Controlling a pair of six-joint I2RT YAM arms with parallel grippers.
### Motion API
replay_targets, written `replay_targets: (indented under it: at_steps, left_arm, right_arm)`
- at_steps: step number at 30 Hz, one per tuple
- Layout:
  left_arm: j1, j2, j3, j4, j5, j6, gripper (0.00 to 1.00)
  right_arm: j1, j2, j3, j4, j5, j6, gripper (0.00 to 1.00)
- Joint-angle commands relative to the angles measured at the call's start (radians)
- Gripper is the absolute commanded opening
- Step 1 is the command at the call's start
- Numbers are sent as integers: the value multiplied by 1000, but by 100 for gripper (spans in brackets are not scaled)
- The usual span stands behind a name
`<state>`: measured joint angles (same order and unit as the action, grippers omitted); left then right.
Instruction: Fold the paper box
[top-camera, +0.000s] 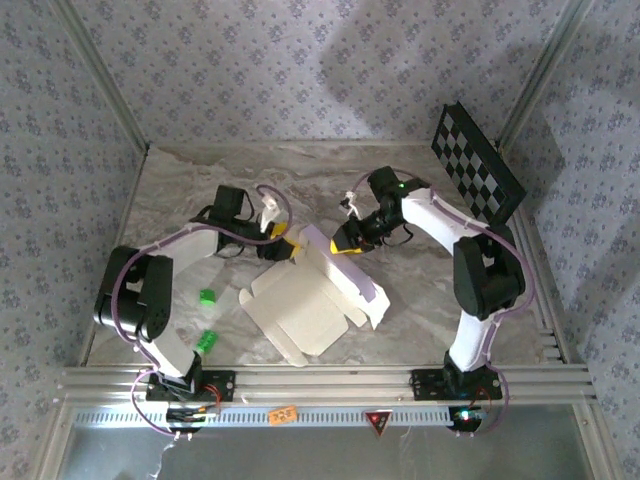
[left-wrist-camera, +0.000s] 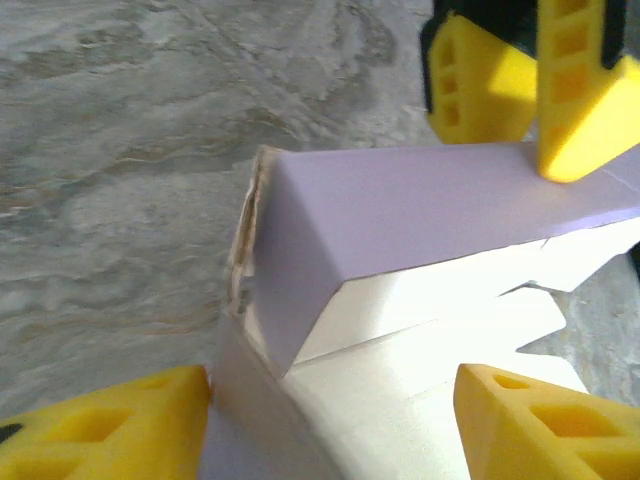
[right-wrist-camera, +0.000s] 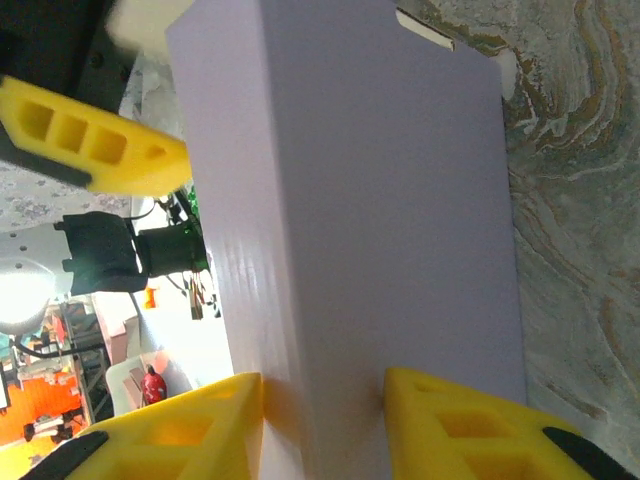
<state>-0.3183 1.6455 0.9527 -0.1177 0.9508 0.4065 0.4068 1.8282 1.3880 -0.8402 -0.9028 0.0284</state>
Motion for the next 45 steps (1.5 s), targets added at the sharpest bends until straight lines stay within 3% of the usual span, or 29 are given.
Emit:
replay_targets:
  at_steps: [1,7,11,17,21,24,32,39,45]
  left_arm:
    - [-32,27,27,-50,90,50,56]
    - [-48,36,4,-36,93,52,47]
    - [-56,18,-33,-3,90,35,50]
    - [-61,-8,-75,9,105,32,65]
    - [-62,-27,-96,10,110,34,64]
    - [-65,-49,-118,27,92,21,53]
    - [-78,-95,-192,123,11,-40,41]
    - [-124,-90,-232,270,-233,-161,27]
    - [-156,-74,-251,375,-352,-228,16]
  right_arm:
    - [-8,40,13,-46,30,-41,37]
    - [-14,44,8,-42,28,-42,36]
    - [-13,48,9,-39,27,-39,36]
    - [-14,45,9,-39,27,-39,36]
    - [-14,42,9,-41,29,-39,36]
    - [-14,39,9,-40,30,-41,36]
    - [-3,33,9,-43,29,-48,36]
    - [25,26,2,-48,25,-60,36]
    - [35,24,0,-52,26,-63,36]
